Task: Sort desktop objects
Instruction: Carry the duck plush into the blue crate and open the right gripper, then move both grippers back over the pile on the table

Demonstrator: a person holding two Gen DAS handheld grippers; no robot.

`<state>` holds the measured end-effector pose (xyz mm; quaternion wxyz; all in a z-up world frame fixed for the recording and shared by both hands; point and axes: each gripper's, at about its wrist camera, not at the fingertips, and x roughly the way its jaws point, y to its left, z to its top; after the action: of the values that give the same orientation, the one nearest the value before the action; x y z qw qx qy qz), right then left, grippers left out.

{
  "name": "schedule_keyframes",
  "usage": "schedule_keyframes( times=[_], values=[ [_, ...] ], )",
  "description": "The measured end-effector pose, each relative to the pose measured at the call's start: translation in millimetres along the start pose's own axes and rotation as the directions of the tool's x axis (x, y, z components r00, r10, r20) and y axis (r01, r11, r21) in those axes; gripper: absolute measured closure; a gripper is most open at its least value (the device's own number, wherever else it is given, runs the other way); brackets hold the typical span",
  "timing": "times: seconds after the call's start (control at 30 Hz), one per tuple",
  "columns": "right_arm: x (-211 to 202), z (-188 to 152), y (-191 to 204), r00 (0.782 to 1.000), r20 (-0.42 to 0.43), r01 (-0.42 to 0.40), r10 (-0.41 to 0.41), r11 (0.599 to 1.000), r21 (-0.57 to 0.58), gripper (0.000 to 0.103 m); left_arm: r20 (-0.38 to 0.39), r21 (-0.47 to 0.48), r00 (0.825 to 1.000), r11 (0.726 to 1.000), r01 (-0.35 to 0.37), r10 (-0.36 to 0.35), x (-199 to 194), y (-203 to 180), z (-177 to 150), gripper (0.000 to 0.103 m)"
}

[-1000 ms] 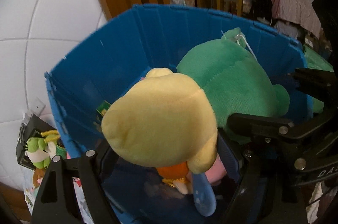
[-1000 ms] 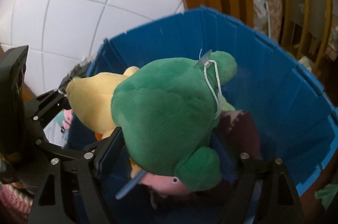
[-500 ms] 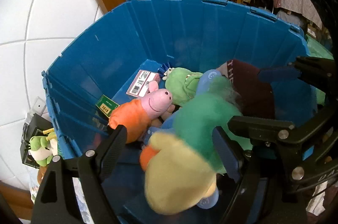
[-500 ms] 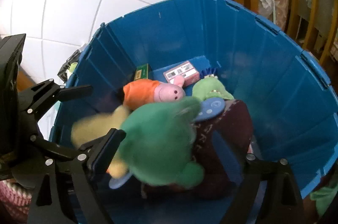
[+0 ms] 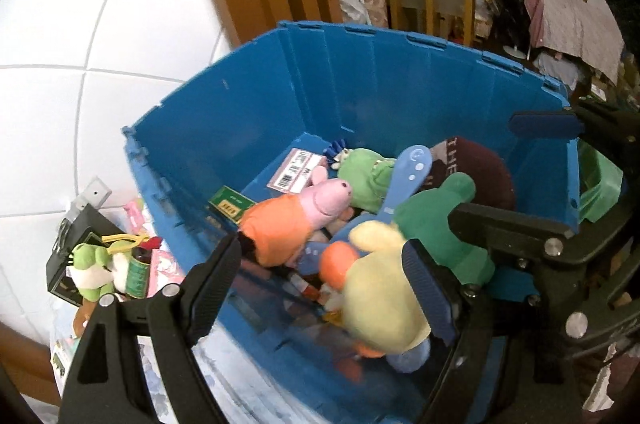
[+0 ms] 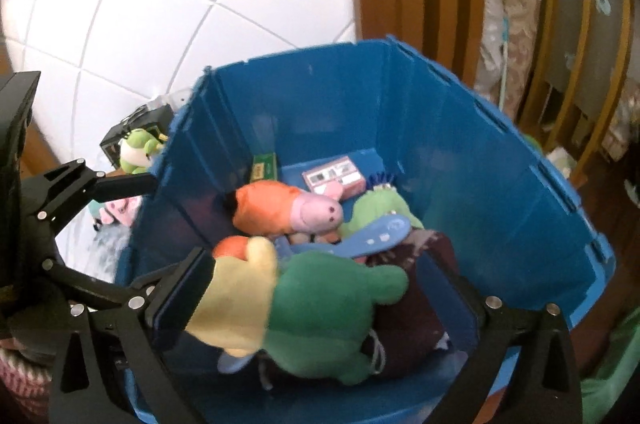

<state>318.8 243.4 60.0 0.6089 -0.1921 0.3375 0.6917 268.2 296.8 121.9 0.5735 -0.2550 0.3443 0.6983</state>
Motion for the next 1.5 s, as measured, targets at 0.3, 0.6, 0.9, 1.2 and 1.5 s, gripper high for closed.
schedule_keyframes(
  times=[0.3,0.6,0.9,1.2,1.5],
  values=[
    [-21.5,17.7,76.7,0.995,0.102,0.022,-0.017,0.998,-0.052,0.000,0.081,-0.045,0.996,0.998,-0.035,0.038,-39.3,64.4,-36.3,0.020],
    [4.7,28.1,175.0,0.993,0.113,-0.006,0.016,0.996,-0.092,0.000,0.028,-0.173,0.988,0.975,-0.142,0.149,-50.4,167.6,-106.4,0.020],
    [70.6,19.5,243.9,0.997,0.017,-0.069,0.072,0.990,-0.126,0.000,-0.101,-0.327,0.963,0.906,-0.270,0.251,-28.3,266.1,-184.2,0.020],
    [139.3,-3.3,274.0,0.993,-0.051,-0.116,0.110,0.984,-0.133,0.000,-0.213,-0.478,0.936,0.806,-0.349,0.279,9.1,330.0,-266.5,0.020],
    [210.5,-2.4,275.3,0.985,-0.132,-0.121,0.111,0.990,-0.068,0.000,-0.286,-0.540,0.925,0.756,-0.370,0.248,53.6,374.4,-293.5,0.020]
  ],
)
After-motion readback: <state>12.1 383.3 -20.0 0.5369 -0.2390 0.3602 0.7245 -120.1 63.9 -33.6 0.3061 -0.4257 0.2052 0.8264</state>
